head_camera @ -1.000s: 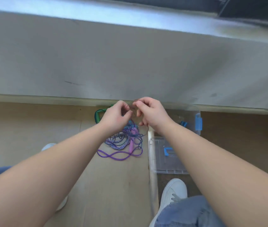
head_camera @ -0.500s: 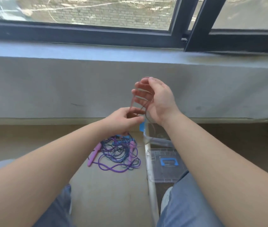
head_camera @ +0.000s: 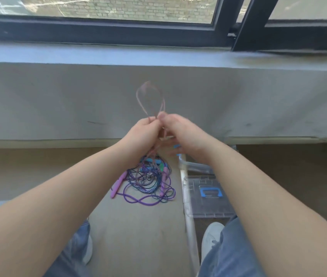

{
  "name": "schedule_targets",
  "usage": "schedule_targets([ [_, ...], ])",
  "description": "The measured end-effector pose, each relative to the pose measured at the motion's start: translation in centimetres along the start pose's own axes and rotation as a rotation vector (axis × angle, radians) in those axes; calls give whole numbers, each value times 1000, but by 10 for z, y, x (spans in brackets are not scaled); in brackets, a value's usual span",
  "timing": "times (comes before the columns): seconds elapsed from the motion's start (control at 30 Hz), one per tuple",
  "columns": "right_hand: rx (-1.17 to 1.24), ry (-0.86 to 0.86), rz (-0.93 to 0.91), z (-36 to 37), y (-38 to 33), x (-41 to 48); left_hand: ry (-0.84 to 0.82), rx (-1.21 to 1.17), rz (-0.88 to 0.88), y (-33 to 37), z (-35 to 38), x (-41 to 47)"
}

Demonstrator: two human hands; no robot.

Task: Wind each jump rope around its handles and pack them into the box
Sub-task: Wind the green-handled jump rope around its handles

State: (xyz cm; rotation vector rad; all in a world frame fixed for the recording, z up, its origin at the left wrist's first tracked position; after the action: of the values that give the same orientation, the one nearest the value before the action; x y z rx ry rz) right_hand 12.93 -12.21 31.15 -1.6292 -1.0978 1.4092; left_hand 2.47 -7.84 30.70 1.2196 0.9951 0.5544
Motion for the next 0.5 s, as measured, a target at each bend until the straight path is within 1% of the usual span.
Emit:
schedule_targets([
  [0.07, -96, -167, 17, 14, 7, -2, 46, -113, -53, 3, -11, 6],
  [0.13, -215, -281, 28, 23, 14, -2, 92, -128, -75, 5, -22, 10],
  [0.2, -301, -378, 48, 28, 19, -1, 153, 51, -11, 9, -34, 14],
  [0.23, -340, -399, 62, 29, 21, 0, 189, 160, 34, 10, -40, 16],
  [0.3, -494, -339, 69, 21, 23, 6, 276, 327, 71, 12, -52, 18],
  [0.37, -607, -217, 57, 10, 23, 12, 311, 447, 74, 9, -62, 23],
  [0.4, -582, -168, 55, 6, 21, 15, 302, 489, 71, 7, -64, 25],
  [0.47, -430, -101, 69, -1, 17, 21, 259, 558, 23, 1, -65, 27],
  [0.5, -342, -82, 79, -4, 15, 23, 236, 662, -20, -2, -65, 26],
])
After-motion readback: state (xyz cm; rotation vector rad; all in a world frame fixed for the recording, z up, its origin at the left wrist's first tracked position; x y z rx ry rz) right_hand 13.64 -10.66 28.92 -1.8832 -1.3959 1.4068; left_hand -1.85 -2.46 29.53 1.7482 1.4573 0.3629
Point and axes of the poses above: each hand's wrist, its own x-axis towards the middle knuckle, its own z-axis out of the palm, y = z × x, the point moved 5 cm from there along x, towards the middle knuckle, and after that the axes turned 1 degree about z, right-handed, at the moved point
